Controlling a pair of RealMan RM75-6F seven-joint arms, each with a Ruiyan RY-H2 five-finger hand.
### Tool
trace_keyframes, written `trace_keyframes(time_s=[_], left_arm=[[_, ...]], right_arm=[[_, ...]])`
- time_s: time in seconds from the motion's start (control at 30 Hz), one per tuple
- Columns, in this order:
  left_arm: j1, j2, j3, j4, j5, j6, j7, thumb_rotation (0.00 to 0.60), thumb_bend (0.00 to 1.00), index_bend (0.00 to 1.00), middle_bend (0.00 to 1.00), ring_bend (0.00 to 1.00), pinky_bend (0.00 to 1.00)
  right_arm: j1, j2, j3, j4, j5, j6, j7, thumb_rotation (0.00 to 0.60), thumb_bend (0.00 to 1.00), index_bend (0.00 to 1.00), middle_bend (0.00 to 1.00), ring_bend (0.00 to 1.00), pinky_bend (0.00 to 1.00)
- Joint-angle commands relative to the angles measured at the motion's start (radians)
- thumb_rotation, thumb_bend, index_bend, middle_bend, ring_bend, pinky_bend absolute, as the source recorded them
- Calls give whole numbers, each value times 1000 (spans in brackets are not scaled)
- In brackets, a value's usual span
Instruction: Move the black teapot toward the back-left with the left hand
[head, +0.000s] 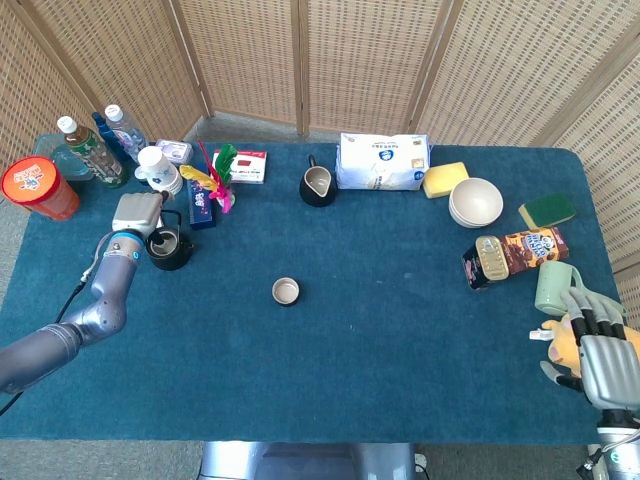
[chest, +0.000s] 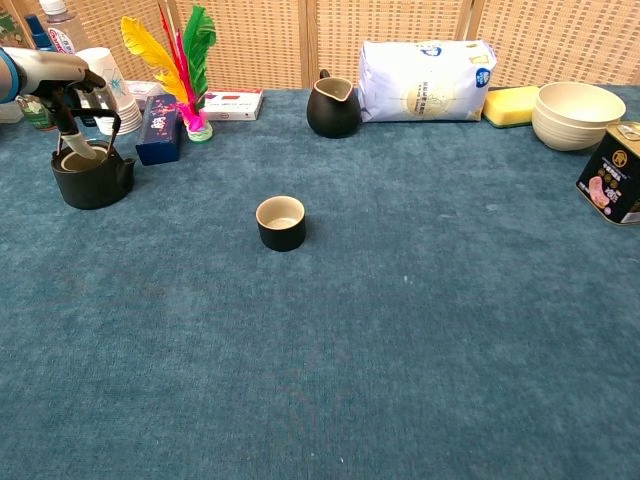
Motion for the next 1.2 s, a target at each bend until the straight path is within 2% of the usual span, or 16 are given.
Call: trace_keyframes(time_s=[0.03, 0.23, 0.37, 0.5, 0.6, 0.8, 0.93, 1.03, 1.2], left_arm=[[-4, 3, 7, -1, -7, 1, 0, 600, 54, 211, 273, 255, 409], [-10, 9, 20, -11, -13, 10, 0, 600, 70, 287, 436, 354, 441], [-11, 13, 21, -21, -14, 18, -9, 600, 119, 375, 557, 452, 502], [-12, 19, 26, -38, -12, 25, -13, 600, 172, 446, 630, 532, 574], [-12, 23, 30, -49, -12, 31, -16, 600, 268, 498, 684, 585, 635], [-9, 42, 39, -94, 8, 57, -24, 600, 395, 559, 746, 636, 732], [-4, 54, 41, -120, 30, 69, -39, 600, 524, 599, 783, 667, 855], [-1, 59, 41, -134, 49, 75, -52, 600, 616, 662, 849, 725, 940], [22, 88, 29, -189, 163, 82, -130, 600, 672, 716, 919, 782, 995]], right_arm=[[0, -2, -2, -1, -3, 1, -5, 600, 0, 0, 0, 0, 0], [-1, 0, -3, -3, -5, 4, -2, 600, 0, 0, 0, 0, 0], [-1, 1, -3, -5, -7, 6, 0, 600, 0, 0, 0, 0, 0], [-1, 3, -5, -6, -10, 4, 2, 600, 0, 0, 0, 0, 0], [-1, 4, -7, -8, -12, 4, 4, 600, 0, 0, 0, 0, 0], [0, 7, -10, -11, -15, 1, 6, 600, 0, 0, 0, 0, 0], [1, 7, -12, -13, -16, -3, 5, 600, 0, 0, 0, 0, 0], [1, 9, -13, -14, -17, -3, 7, 600, 0, 0, 0, 0, 0], [2, 11, -14, -16, -17, -7, 14, 600, 0, 0, 0, 0, 0]])
